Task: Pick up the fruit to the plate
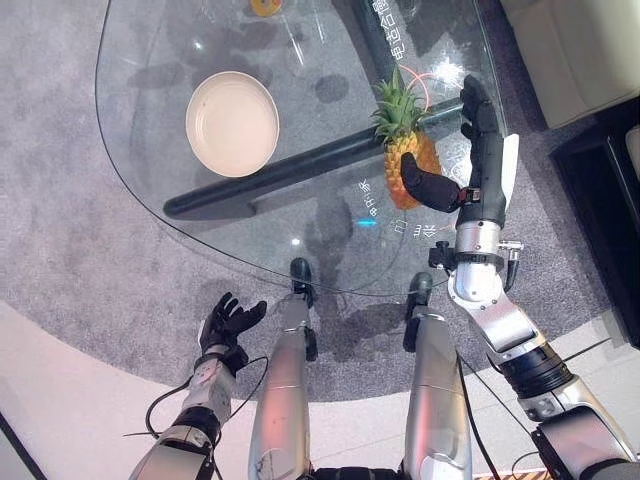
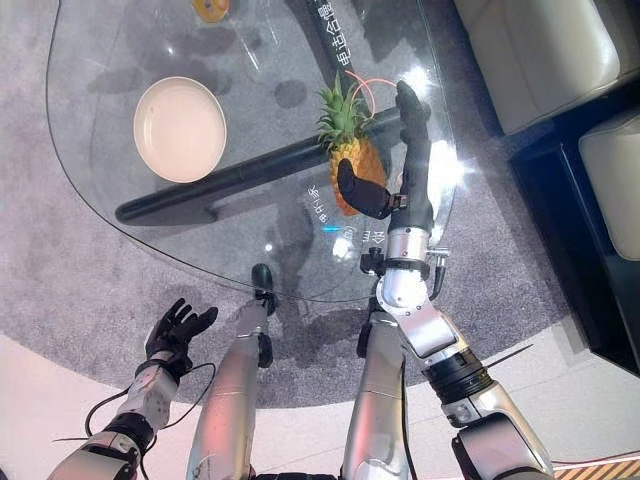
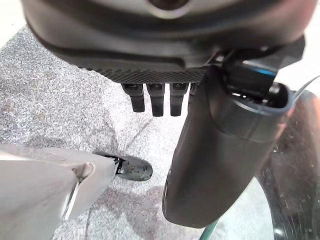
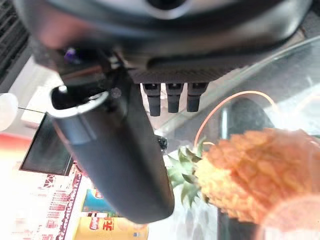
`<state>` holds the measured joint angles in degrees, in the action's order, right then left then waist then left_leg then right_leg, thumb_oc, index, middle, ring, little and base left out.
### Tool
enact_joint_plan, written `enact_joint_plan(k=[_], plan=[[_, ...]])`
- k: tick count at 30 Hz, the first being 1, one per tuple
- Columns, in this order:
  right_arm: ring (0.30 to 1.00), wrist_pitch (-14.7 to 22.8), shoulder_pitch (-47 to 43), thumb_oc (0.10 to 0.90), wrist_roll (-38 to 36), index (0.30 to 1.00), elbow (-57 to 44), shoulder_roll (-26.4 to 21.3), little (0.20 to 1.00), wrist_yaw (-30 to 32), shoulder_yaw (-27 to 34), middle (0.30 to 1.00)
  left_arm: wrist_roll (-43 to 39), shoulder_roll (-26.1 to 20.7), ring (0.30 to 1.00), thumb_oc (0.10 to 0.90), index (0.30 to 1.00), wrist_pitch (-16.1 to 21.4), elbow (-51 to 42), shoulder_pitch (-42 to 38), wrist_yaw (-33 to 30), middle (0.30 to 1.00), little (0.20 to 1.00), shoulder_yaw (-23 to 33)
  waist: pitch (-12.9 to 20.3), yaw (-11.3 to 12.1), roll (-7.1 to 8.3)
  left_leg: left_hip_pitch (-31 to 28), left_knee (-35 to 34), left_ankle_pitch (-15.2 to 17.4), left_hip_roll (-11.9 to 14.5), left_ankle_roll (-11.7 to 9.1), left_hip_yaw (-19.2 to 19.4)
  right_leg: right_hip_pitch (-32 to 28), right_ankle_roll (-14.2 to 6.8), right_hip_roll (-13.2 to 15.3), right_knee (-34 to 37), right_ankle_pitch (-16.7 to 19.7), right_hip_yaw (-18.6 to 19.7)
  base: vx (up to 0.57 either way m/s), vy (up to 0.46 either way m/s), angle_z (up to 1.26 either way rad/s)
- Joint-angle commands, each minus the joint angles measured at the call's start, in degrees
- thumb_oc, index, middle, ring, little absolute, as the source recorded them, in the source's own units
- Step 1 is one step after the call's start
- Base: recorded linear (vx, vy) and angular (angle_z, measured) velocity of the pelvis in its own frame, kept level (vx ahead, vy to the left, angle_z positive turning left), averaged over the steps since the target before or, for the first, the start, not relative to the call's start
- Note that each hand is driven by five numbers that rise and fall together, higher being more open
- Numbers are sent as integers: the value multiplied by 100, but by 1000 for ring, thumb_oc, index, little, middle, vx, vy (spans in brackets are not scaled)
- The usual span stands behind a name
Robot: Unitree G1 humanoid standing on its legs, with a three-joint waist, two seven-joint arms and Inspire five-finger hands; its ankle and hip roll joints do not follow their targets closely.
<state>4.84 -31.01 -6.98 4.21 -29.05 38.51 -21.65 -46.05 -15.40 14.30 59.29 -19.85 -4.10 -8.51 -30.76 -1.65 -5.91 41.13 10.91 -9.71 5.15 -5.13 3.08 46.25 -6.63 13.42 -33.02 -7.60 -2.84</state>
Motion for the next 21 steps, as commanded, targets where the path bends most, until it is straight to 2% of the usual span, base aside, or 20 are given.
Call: enact_joint_plan(k=[1,14,21], plan=[[900,255,-336,800,37,900,-297,-59,900,45,28,900,-59,-96,900,800,900,223,272,187,-20,900,900,-94,97,28,41,42,647,635,-257,69,158,-274,253,-266,1053,583,-425,0,0,0],[900,-152,-439,800,-135,900,250,8,900,-36,-145,900,-34,-106,900,800,900,182,249,178,-29,900,900,-166,97,87,-13,40,621,617,-278,87,161,-232,263,-272,996,580,-443,0,0,0],[900,-376,-465,800,-234,900,325,13,900,-338,-308,900,11,-133,900,800,900,162,203,175,-36,900,900,-193,97,119,-6,74,605,605,-275,92,156,-194,262,-287,980,581,-461,0,0,0]])
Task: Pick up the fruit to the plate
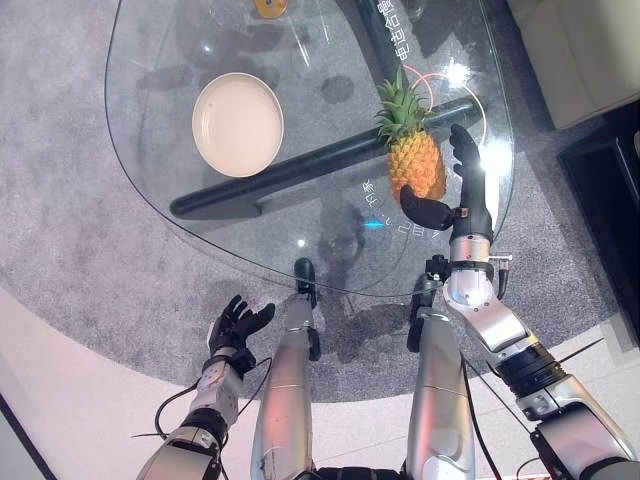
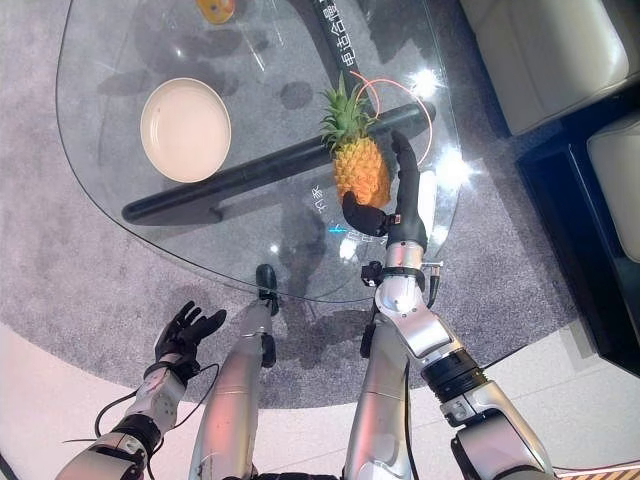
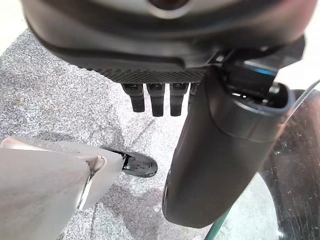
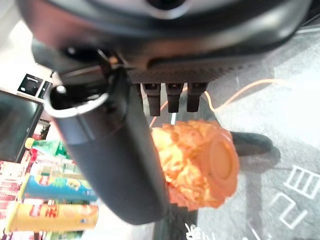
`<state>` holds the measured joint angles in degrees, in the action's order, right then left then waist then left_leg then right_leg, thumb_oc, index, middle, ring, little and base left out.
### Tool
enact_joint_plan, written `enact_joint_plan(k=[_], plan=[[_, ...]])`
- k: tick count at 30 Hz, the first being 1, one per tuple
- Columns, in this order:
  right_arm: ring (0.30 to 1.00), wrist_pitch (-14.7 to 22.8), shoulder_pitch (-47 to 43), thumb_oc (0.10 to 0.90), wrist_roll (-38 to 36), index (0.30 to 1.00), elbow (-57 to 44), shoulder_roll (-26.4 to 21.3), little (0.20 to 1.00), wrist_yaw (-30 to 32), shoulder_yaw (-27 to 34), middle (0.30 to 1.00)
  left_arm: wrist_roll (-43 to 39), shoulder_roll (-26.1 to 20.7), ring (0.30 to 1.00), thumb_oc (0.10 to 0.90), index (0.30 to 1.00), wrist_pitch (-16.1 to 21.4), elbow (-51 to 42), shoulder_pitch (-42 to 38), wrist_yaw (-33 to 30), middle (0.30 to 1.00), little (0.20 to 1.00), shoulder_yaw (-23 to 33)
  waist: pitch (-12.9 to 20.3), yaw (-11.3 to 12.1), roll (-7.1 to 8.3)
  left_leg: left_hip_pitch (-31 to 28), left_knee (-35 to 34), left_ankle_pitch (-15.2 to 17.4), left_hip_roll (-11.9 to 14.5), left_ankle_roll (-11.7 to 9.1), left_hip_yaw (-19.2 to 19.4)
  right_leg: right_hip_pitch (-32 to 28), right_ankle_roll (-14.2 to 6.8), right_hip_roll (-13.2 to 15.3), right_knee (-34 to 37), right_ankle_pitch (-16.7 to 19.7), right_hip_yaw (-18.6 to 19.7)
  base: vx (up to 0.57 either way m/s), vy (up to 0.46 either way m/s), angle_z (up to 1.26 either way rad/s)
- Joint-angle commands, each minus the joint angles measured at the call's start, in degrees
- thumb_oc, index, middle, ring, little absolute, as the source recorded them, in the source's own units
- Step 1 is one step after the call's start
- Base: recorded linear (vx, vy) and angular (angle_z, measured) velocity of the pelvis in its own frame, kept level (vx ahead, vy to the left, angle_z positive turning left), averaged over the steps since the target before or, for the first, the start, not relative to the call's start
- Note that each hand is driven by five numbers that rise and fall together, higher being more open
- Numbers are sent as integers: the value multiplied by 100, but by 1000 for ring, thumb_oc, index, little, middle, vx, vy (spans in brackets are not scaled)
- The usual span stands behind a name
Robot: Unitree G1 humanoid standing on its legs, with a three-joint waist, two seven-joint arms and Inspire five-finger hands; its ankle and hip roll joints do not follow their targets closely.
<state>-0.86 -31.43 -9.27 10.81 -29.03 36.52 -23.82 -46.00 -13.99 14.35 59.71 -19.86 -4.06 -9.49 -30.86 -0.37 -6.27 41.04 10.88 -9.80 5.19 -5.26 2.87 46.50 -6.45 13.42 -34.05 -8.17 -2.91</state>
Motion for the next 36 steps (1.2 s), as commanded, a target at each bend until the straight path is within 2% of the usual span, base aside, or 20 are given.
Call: enact_joint_plan(k=[1,20,36], plan=[[900,191,-425,800,-11,900,-325,4,900,-150,-112,900,2,-276,900,800,900,156,156,173,-50,900,900,-104,106,-6,33,91,611,610,-278,106,175,-211,245,-288,1080,643,-458,0,0,0],[900,-192,-665,800,-4,900,-118,33,900,-198,-356,900,62,-273,900,800,900,97,122,131,-78,900,900,-190,106,54,14,111,601,597,-283,115,167,-166,239,-290,1035,641,-478,0,-2,1],[900,-1059,-1186,800,579,900,604,12,900,233,-470,900,135,-288,900,800,900,16,133,53,-52,900,900,-254,106,177,-25,144,656,628,-317,143,120,-155,212,-243,1001,658,-528,0,0,0]])
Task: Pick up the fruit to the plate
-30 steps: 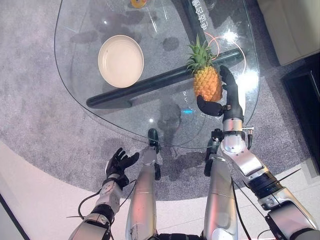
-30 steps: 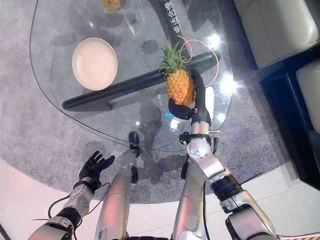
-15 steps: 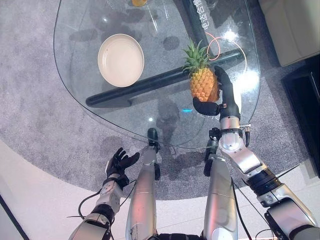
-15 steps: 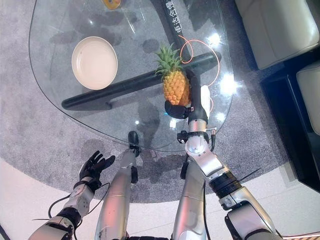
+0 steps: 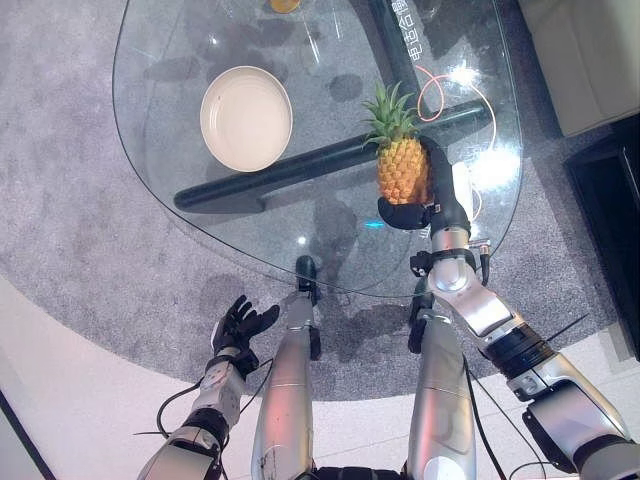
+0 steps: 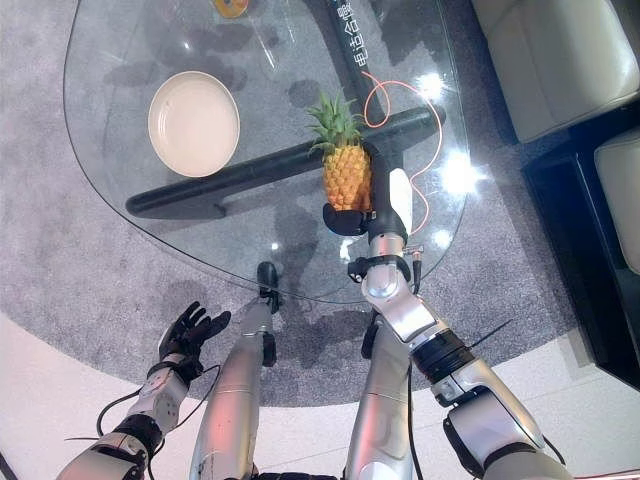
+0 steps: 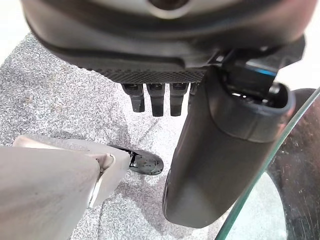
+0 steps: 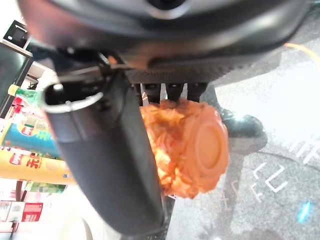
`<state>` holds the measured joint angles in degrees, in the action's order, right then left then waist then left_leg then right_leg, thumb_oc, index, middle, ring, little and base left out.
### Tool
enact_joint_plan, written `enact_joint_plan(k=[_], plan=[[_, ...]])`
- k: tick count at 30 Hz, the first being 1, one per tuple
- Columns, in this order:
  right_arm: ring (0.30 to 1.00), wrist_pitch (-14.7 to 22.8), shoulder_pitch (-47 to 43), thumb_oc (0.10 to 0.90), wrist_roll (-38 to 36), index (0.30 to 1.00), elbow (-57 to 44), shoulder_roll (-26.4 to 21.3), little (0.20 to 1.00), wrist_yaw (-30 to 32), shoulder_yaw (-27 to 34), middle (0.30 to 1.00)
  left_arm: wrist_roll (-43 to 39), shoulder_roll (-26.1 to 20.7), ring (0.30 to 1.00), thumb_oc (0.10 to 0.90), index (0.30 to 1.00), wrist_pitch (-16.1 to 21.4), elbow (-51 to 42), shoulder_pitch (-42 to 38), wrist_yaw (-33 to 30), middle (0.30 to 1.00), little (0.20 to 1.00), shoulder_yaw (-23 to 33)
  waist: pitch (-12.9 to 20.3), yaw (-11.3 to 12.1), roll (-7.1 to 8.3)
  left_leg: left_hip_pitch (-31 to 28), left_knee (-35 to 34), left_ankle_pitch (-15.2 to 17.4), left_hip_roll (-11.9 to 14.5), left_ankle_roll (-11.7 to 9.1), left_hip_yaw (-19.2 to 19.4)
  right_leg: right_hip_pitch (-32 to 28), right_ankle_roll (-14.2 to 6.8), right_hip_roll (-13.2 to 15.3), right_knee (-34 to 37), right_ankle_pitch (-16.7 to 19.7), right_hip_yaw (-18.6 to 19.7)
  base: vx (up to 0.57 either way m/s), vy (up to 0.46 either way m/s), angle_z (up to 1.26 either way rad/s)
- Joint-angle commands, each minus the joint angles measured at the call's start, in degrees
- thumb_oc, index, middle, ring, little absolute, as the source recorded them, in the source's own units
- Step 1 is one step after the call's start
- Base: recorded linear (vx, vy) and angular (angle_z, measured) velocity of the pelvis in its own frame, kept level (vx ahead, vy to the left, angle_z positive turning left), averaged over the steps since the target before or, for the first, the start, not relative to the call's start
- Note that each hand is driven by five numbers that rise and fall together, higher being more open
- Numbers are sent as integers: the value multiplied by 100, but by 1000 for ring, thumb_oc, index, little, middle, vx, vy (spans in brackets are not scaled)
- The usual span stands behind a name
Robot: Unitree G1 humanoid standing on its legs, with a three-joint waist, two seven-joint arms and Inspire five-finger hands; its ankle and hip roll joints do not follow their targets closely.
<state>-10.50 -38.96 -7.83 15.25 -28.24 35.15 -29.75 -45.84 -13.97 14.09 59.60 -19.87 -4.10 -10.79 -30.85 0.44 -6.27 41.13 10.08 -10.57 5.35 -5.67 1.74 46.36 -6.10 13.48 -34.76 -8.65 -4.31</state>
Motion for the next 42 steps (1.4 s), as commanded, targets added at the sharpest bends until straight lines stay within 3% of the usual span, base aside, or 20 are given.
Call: enact_joint_plan(k=[1,13,14,15,32,42], plan=[[900,-147,-472,800,481,900,202,-77,900,380,113,900,133,-291,900,800,900,34,144,48,-43,900,900,-123,106,106,-27,140,736,704,-334,185,228,-138,172,-247,1070,706,-393,0,0,0],[900,-558,-748,800,625,900,516,-116,900,361,-31,900,154,-307,900,800,900,4,104,35,-27,900,900,-165,106,180,-51,171,741,708,-342,203,204,-112,165,-244,1042,702,-417,0,0,0],[448,-559,-759,273,619,448,537,-126,373,381,-47,448,146,-315,900,800,900,-6,87,37,-25,900,900,-169,106,184,-54,171,739,711,-342,206,199,-110,165,-247,1038,700,-416,0,0,0],[300,-558,-769,100,657,300,548,-134,200,393,-46,300,145,-320,900,800,900,-14,76,36,-28,900,900,-170,106,187,-54,165,733,711,-343,207,195,-116,164,-248,1040,700,-417,0,0,0],[300,-352,-734,100,529,300,746,-221,200,382,-44,300,-192,-335,900,800,900,157,-51,12,-185,900,900,-73,106,188,-42,27,604,681,-337,195,180,-244,150,-265,1112,696,-427,0,0,0],[300,29,-631,100,740,300,755,-297,200,887,157,300,-1322,-420,900,800,900,827,-442,-108,-869,900,900,653,106,195,-44,-188,437,644,-344,171,123,-420,137,-274,1133,623,-429,-3,1,1]])
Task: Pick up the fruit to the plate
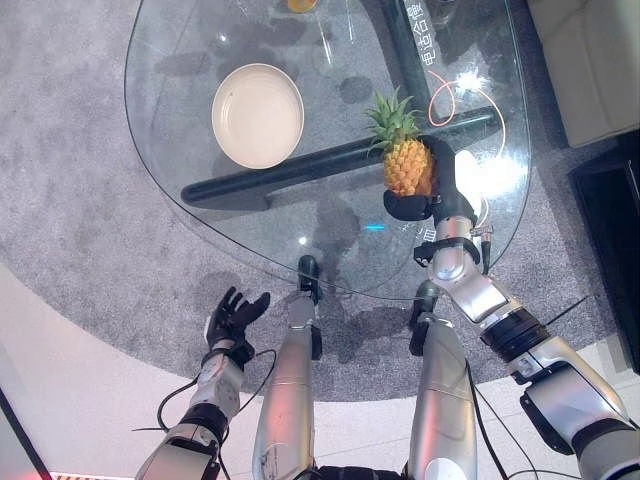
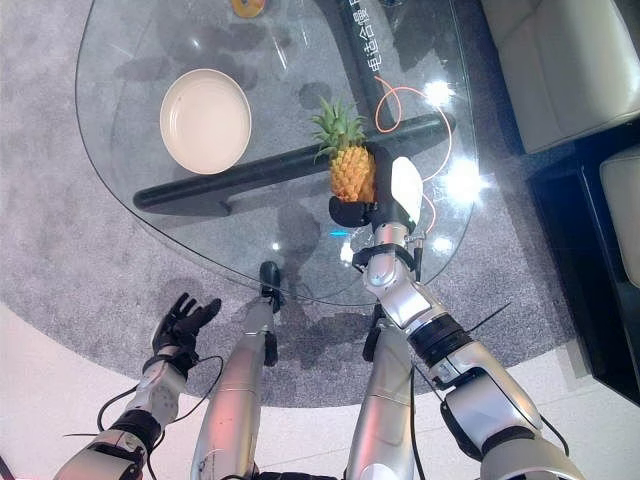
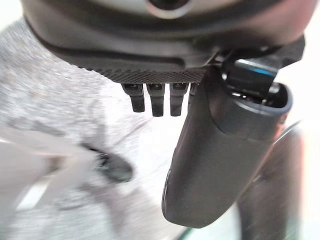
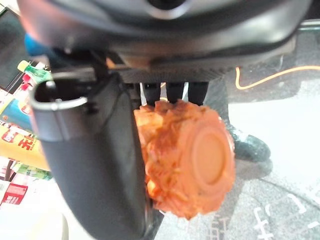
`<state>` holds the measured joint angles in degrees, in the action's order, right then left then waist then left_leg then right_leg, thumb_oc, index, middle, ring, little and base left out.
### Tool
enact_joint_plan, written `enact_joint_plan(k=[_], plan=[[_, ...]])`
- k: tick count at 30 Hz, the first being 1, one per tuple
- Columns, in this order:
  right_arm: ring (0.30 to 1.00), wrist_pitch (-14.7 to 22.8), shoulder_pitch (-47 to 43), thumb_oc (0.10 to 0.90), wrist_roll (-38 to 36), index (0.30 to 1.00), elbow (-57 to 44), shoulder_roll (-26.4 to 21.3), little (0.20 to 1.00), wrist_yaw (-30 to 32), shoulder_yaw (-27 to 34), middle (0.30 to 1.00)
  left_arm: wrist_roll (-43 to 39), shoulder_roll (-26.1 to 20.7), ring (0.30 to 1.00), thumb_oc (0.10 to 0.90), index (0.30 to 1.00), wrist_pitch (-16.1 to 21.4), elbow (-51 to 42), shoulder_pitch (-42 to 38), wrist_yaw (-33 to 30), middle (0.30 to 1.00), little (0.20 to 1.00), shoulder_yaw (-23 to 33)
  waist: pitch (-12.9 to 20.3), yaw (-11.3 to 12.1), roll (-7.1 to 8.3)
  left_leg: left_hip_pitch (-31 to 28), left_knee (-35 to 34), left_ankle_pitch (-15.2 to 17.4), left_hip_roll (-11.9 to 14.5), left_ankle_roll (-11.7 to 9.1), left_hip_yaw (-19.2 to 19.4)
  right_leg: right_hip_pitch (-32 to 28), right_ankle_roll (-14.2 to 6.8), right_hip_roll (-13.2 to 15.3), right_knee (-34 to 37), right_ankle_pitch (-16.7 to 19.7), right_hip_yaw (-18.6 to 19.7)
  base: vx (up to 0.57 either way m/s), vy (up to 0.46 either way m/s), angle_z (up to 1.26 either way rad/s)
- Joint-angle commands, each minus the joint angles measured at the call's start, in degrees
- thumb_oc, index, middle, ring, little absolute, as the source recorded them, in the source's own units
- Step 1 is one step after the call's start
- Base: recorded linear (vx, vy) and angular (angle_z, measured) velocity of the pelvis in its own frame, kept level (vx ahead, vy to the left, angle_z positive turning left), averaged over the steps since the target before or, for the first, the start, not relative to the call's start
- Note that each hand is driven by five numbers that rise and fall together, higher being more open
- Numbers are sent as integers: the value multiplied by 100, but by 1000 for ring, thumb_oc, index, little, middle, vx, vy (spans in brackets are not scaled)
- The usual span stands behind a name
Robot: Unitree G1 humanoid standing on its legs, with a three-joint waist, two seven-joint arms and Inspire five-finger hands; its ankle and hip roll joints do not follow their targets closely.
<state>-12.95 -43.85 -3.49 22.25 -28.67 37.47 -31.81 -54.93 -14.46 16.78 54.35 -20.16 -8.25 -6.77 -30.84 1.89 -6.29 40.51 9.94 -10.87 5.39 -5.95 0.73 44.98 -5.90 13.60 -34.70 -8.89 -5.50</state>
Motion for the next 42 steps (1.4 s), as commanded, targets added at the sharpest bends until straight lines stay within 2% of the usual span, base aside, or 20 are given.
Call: enact_joint_plan(k=[1,9,12,18,26,35,42], plan=[[300,308,-135,100,345,300,57,-265,200,704,381,300,-469,-400,900,800,900,584,46,-117,-536,900,900,326,105,49,-41,-151,429,668,-351,194,218,-307,114,-287,1138,643,-314,0,0,0],[300,555,-155,100,786,300,-83,-451,200,1184,513,300,-586,-641,900,800,900,1253,-172,-487,-1472,900,900,927,105,18,-40,-314,366,672,-359,161,192,-453,117,-245,1157,581,-339,0,0,0],[300,633,-174,100,791,300,-223,-545,200,1313,574,300,-448,-704,900,800,900,1517,-410,-618,-1708,900,900,1010,105,-9,-50,-309,366,674,-356,156,208,-444,138,-251,1146,553,-319,-10,22,0],[300,1040,-89,100,1108,300,-424,-585,200,1582,769,300,95,-811,900,800,900,2123,-1059,-750,-2072,900,900,1014,105,-37,-61,-276,342,681,-351,151,226,-408,144,-284,1155,543,-281,0,0,0],[300,1474,34,100,1530,300,-896,-598,200,1616,1038,300,1039,-973,900,800,900,2364,-2013,-1115,-2318,900,900,900,105,-84,-21,-279,322,717,-338,146,258,-450,119,-277,1234,562,-267,0,0,0],[300,1768,70,100,2114,300,-1493,-360,200,1461,1238,300,1641,-723,900,800,900,2454,-3079,-1414,-1877,900,900,655,105,-118,53,-261,281,745,-316,155,275,-481,62,-291,1342,630,-252,0,0,0],[300,1823,-144,100,2296,300,-1754,-202,200,1312,1296,300,1722,-626,900,800,900,2281,-3602,-1797,-1401,900,900,381,105,-155,161,-249,251,753,-290,160,297,-515,21,-313,1447,699,-264,-1,-9,0]])
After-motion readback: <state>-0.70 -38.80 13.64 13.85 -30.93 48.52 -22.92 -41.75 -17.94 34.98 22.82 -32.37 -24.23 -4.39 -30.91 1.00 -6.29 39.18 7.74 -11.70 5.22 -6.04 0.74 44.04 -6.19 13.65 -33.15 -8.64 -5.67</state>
